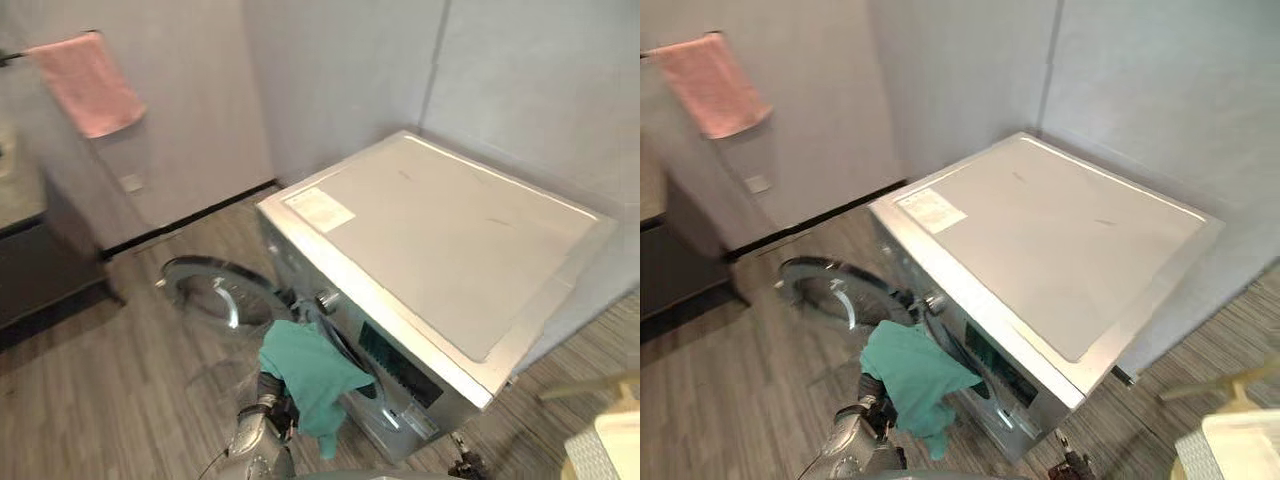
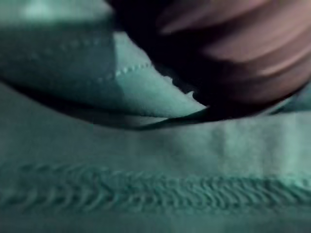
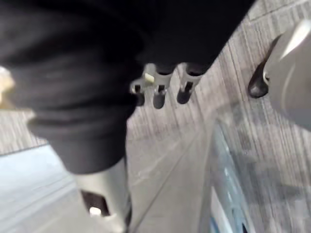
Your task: Pick up the laundry basket with both hands and put the clothes into the washing machine.
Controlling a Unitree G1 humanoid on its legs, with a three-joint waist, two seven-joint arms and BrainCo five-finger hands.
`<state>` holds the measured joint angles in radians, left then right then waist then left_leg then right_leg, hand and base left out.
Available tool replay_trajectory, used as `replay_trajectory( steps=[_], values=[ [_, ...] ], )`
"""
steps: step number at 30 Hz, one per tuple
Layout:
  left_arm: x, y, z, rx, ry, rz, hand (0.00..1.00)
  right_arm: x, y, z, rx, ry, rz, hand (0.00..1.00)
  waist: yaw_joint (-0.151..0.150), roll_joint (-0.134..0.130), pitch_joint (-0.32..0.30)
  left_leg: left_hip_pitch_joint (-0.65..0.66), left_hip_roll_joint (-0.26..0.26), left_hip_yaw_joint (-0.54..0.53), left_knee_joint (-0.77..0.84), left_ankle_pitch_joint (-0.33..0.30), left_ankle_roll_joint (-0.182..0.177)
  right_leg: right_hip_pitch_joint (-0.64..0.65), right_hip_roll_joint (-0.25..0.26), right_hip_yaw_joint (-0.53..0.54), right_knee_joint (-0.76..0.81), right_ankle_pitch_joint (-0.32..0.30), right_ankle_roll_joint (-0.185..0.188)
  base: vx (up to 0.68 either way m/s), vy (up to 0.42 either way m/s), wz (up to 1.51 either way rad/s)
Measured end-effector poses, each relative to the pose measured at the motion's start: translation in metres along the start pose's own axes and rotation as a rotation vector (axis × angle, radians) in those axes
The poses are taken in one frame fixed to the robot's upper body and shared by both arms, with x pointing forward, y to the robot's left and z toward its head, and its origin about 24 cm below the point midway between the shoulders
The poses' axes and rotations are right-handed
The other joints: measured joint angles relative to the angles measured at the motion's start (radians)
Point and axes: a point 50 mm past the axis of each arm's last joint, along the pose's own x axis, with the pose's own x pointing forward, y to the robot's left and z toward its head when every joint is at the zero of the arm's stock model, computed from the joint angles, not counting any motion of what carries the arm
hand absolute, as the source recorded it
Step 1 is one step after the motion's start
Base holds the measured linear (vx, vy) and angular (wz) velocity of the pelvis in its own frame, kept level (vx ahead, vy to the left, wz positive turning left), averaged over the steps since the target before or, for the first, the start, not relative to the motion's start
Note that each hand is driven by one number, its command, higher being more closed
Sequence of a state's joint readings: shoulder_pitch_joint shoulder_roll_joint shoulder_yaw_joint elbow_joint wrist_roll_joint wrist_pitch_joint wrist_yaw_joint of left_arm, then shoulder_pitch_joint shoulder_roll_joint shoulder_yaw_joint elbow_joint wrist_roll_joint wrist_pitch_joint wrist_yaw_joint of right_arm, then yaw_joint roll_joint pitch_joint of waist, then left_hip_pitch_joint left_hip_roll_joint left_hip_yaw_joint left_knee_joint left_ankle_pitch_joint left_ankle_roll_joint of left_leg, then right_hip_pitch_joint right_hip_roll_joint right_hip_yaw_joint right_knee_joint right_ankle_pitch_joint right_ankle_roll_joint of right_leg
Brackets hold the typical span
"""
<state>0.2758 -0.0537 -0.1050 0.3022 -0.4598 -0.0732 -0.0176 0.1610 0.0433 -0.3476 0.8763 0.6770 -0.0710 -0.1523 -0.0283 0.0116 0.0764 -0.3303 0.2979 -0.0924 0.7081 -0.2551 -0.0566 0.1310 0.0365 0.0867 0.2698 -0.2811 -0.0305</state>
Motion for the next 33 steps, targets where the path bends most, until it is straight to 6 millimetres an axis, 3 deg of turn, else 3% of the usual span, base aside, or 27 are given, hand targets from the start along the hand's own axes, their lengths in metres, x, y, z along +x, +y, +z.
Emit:
replay_trajectory(
  steps=[2,3,4,5,6,7,8,9,11,13,14,15,16,18,19,20,21,23,24,26,29,33],
  values=[
    [-0.004,-0.001,-0.004,-0.001,0.01,-0.005,1.0,0.001,-0.003,0.006,-0.023,-0.022,-0.011,0.0,0.019,-0.004,-0.008,0.024,-0.008,-0.188,-0.157,0.007,-0.012,-0.034,-0.023,0.09,0.059,-0.066,0.051,0.26,0.414,-1.61],
    [-0.005,-0.004,-0.006,0.0,0.018,-0.015,1.0,0.002,-0.007,0.011,-0.022,-0.042,-0.021,0.0,0.012,0.0,-0.014,0.032,-0.021,-0.264,-0.201,0.05,-0.081,-0.052,-0.035,0.122,0.1,-0.104,0.082,0.22,0.481,-1.34],
    [-0.005,-0.005,-0.007,0.002,0.023,-0.022,1.0,0.002,-0.012,0.015,-0.016,-0.054,-0.037,0.0,0.007,0.005,-0.018,0.032,-0.026,-0.267,-0.223,0.104,-0.103,-0.054,-0.046,0.141,0.116,-0.126,0.103,0.22,0.567,-0.85],
    [-0.005,-0.009,-0.009,0.006,0.034,-0.038,1.0,0.003,-0.024,0.021,0.003,-0.067,-0.074,0.0,0.005,0.023,-0.035,0.023,-0.033,-0.235,-0.215,0.136,-0.178,-0.048,-0.062,0.17,0.118,-0.153,0.14,0.24,0.617,-0.42],
    [-0.004,-0.007,-0.007,0.015,0.032,-0.038,1.0,0.001,-0.03,0.015,0.041,-0.048,-0.101,0.0,-0.009,-0.013,-0.061,0.024,-0.078,-0.176,-0.202,0.046,-0.194,-0.046,-0.129,0.18,0.111,-0.168,0.169,0.25,0.619,-0.22],
    [-0.002,-0.005,-0.003,0.031,0.023,-0.04,1.0,0.0,-0.031,0.008,0.065,-0.024,-0.113,0.0,-0.013,-0.054,-0.068,0.017,-0.116,-0.14,-0.19,0.033,-0.18,-0.045,-0.184,0.19,0.107,-0.159,0.184,0.23,0.552,-0.01],
    [-0.001,-0.004,0.0,0.046,0.017,-0.043,1.0,-0.001,-0.031,0.0,0.077,0.0,-0.118,0.0,-0.01,-0.072,-0.07,0.009,-0.151,-0.115,-0.177,0.031,-0.163,-0.053,-0.223,0.201,0.107,-0.128,0.21,0.2,0.515,-0.17],
    [-0.001,0.0,0.001,0.074,0.019,-0.042,1.0,-0.003,-0.029,-0.009,0.09,0.031,-0.107,0.0,-0.011,-0.078,-0.08,0.01,-0.167,-0.073,-0.167,0.026,-0.139,-0.066,-0.249,0.224,0.09,-0.036,0.22,0.17,0.606,-0.45],
    [-0.002,0.001,0.002,0.097,0.023,-0.052,1.0,-0.004,-0.025,-0.022,0.075,0.088,-0.074,0.0,-0.007,-0.061,-0.093,0.024,-0.158,-0.01,-0.179,0.027,-0.114,-0.086,-0.261,0.245,0.057,0.096,0.22,0.06,0.496,-0.65],
    [0.0,-0.005,0.002,0.114,0.022,-0.08,1.0,-0.003,-0.017,-0.021,0.067,0.095,-0.032,0.0,-0.002,-0.031,-0.11,0.045,-0.157,0.092,-0.236,0.038,-0.063,-0.128,-0.298,0.219,0.012,0.254,0.204,-0.02,0.422,-0.77],
    [0.0,-0.005,0.003,0.114,0.02,-0.081,1.0,-0.002,-0.017,-0.018,0.066,0.087,-0.029,0.0,-0.003,-0.026,-0.111,0.052,-0.154,0.119,-0.25,0.041,-0.058,-0.144,-0.307,0.19,0.0,0.286,0.198,-0.08,0.319,-0.97],
    [0.0,-0.003,0.004,0.113,0.011,-0.073,1.0,-0.001,-0.015,-0.015,0.065,0.074,-0.021,0.0,0.001,-0.017,-0.109,0.073,-0.137,0.181,-0.28,0.047,-0.035,-0.168,-0.322,0.076,-0.013,0.324,0.173,-0.17,0.244,-1.4],
    [0.0,0.0,0.006,0.11,0.005,-0.059,1.0,-0.001,-0.013,-0.014,0.064,0.067,-0.018,0.0,0.01,-0.016,-0.108,0.084,-0.111,0.245,-0.298,0.047,-0.018,-0.206,-0.313,-0.073,0.043,0.289,0.163,-0.19,0.183,-1.43],
    [0.001,0.0,0.005,0.104,0.005,-0.055,1.0,-0.001,-0.014,-0.014,0.063,0.068,-0.023,0.0,0.008,-0.018,-0.108,0.097,-0.101,0.292,-0.307,0.04,-0.004,-0.228,-0.303,-0.17,0.122,0.215,0.153,-0.14,0.04,-1.01],
    [0.001,-0.001,0.004,0.093,0.007,-0.055,1.0,-0.001,-0.018,-0.014,0.057,0.072,-0.035,0.0,0.003,-0.019,-0.107,0.106,-0.097,0.323,-0.311,0.038,-0.001,-0.249,-0.283,-0.208,0.21,0.131,0.138,-0.09,-0.031,-0.92],
    [0.001,-0.004,0.001,0.078,0.014,-0.054,1.0,-0.001,-0.021,-0.015,0.054,0.08,-0.044,0.0,0.006,-0.02,-0.106,0.116,-0.096,0.347,-0.316,0.034,-0.007,-0.26,-0.284,-0.219,0.226,0.111,0.138,-0.08,-0.023,-0.87],
    [0.001,-0.002,-0.005,0.066,0.038,-0.038,1.0,-0.002,-0.031,-0.02,0.057,0.098,-0.075,0.0,0.003,-0.029,-0.106,0.13,-0.104,0.353,-0.331,0.035,-0.012,-0.255,-0.276,-0.219,0.202,0.122,0.139,-0.05,-0.01,-0.53],
    [-0.003,0.002,-0.023,0.045,0.113,-0.015,1.0,-0.005,-0.051,-0.022,0.022,0.12,-0.134,0.0,0.014,-0.01,-0.129,0.169,-0.127,0.342,-0.433,0.068,-0.012,-0.22,-0.259,-0.222,0.075,0.141,0.147,0.0,-0.019,-0.57],
    [-0.005,0.004,-0.026,0.041,0.126,-0.01,1.0,-0.005,-0.051,-0.024,0.008,0.132,-0.132,0.0,0.01,-0.008,-0.134,0.172,-0.129,0.342,-0.456,0.104,-0.014,-0.223,-0.258,-0.229,0.066,0.106,0.144,0.02,-0.093,-0.48],
    [-0.005,0.015,-0.03,0.062,0.16,0.015,1.0,-0.005,-0.05,-0.027,-0.025,0.148,-0.125,0.0,0.012,-0.03,-0.128,0.167,-0.14,0.335,-0.489,0.141,-0.029,-0.194,-0.251,-0.233,-0.032,0.097,0.155,0.03,-0.149,-0.03],
    [-0.001,0.016,-0.031,0.072,0.178,0.013,1.0,0.001,-0.037,-0.018,-0.073,0.134,-0.086,0.0,0.013,-0.02,-0.096,0.174,-0.138,0.262,-0.516,0.205,-0.039,-0.133,-0.227,-0.287,-0.101,0.1,0.151,0.02,-0.141,0.47],
    [-0.002,0.019,-0.03,0.071,0.177,0.02,1.0,0.011,-0.005,0.005,-0.132,0.065,-0.001,0.0,0.022,0.008,-0.037,0.184,-0.122,0.214,-0.48,0.216,-0.047,-0.059,-0.199,-0.331,-0.144,0.116,0.135,-0.07,-0.06,0.33]
  ],
)
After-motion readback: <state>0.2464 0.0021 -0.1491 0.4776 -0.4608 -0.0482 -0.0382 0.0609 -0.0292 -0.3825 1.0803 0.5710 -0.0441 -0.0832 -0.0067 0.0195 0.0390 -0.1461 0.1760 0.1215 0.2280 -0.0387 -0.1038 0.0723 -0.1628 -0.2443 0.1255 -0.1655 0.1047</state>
